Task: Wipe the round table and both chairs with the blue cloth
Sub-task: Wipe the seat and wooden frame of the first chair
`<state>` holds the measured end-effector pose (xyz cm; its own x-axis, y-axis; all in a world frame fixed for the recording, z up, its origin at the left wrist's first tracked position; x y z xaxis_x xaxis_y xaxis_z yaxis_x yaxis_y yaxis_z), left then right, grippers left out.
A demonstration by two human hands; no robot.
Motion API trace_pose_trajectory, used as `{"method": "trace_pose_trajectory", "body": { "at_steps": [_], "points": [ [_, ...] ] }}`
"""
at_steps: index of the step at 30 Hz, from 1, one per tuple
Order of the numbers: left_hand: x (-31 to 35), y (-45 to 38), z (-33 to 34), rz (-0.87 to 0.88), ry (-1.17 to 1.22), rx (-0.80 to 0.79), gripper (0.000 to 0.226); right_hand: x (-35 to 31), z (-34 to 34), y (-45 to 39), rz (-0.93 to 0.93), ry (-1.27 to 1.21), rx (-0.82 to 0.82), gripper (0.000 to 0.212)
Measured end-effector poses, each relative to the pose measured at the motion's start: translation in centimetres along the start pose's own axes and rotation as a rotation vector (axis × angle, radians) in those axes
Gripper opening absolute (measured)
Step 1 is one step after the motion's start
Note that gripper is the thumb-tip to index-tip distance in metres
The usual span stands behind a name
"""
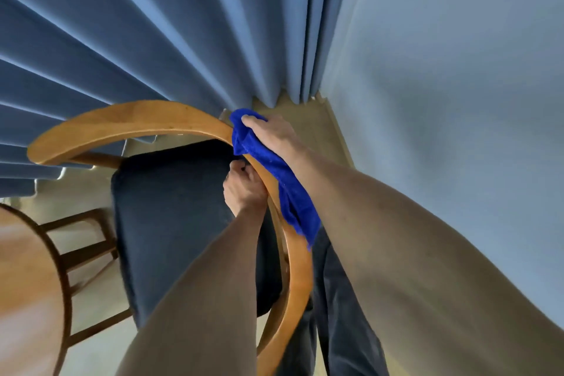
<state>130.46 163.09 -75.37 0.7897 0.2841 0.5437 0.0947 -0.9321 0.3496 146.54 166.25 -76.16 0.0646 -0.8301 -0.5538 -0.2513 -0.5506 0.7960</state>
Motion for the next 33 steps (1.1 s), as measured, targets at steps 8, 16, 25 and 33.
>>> {"method": "trace_pose_trajectory", "body": {
  "at_steps": [8, 16, 25, 33],
  "points": [
    [-1.2, -5.2, 0.2, -0.082, 0.003, 0.015, 0.013, -7.9, 4.9, -4.8, -0.123, 0.192, -0.076, 0.056],
    [-2.5, -9.0, -0.8, -0.177, -0.018, 0.042, 0.011, -15.0, 9.8, -7.0, -0.232, 0.428, 0.072, 0.047],
    [-5.6, -11.7, -6.3, -0.349, -0.046, 0.226, 0.031, -18.5, 13.4, -8.3, -0.194, 0.559, 0.061, 0.032],
    [-8.7, -11.9, -5.8, -0.423, -0.045, -0.005, 0.039, -20.7, 16.0, -7.9, -0.231, 0.643, 0.008, 0.030]
  ]
}}
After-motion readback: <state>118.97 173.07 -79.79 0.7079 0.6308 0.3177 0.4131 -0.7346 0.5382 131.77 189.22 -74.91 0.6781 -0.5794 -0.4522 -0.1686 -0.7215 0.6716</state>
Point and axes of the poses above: each hand's wrist, its own y-axis away from the middle knuckle, its own z-axis out of the palm, x = y × z, the point moved 10 cm from there along -y, towards the middle knuckle, and after that the axes turned 9 degrees about z, right-handed, at the moved point
